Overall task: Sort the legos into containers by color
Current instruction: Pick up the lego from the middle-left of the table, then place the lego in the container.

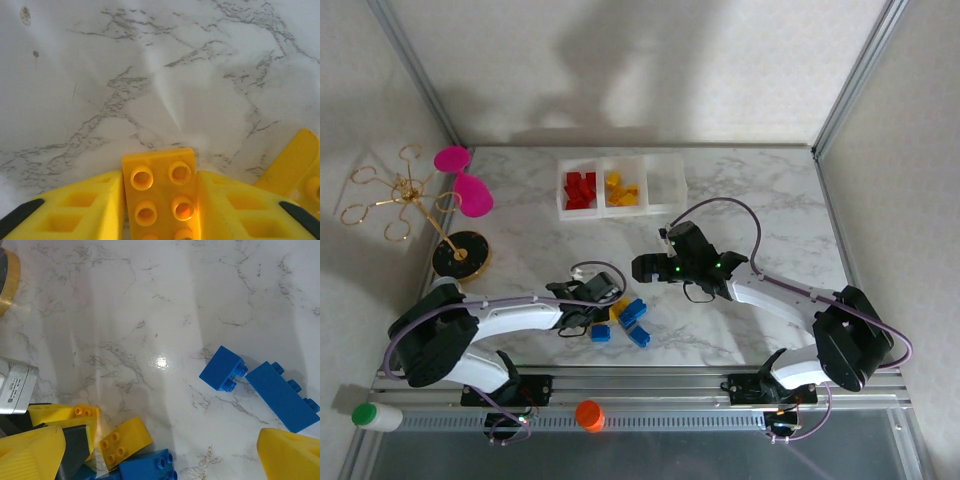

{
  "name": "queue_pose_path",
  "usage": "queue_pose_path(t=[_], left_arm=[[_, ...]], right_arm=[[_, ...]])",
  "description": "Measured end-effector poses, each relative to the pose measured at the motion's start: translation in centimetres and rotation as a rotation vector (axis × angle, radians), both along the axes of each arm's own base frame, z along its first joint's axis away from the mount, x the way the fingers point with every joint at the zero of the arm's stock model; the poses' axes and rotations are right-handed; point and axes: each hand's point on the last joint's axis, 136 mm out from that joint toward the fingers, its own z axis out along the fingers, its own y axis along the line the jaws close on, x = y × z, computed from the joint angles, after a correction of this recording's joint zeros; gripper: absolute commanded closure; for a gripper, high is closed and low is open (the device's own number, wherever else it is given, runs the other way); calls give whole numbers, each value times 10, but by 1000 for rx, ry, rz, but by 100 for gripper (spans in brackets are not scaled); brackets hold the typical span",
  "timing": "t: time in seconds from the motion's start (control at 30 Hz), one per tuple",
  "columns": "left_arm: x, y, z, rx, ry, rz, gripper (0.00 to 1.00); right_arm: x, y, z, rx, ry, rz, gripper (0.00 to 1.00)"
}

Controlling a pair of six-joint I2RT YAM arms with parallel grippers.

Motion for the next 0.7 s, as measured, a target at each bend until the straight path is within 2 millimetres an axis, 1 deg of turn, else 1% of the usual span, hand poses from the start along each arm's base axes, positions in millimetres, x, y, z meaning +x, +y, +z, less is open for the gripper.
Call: queue_pose_path(t=[0.13, 0.27, 0.33, 0.4, 0.47, 0.57, 0.7], left_arm=[[1, 0, 1, 3, -5, 3, 68], [4, 0, 5, 8, -21, 9, 69], [10, -2, 11, 11, -37, 13, 69], [18, -5, 22, 6, -62, 19, 68], [31, -9, 35, -7, -90, 28, 68], [59, -12, 63, -30, -151, 57, 68], [111, -15, 105, -61, -245, 109, 68]], right_arm=[[0, 0, 0, 0, 0, -1, 2], [0, 0, 0, 2, 1, -3, 1], [1, 0, 1, 3, -1, -4, 1], [4, -1, 3, 5, -3, -10, 1], [9, -5, 7, 6, -8, -25, 1], [24, -21, 16, 17, -25, -78, 2], [45, -46, 30, 26, -63, -150, 2]])
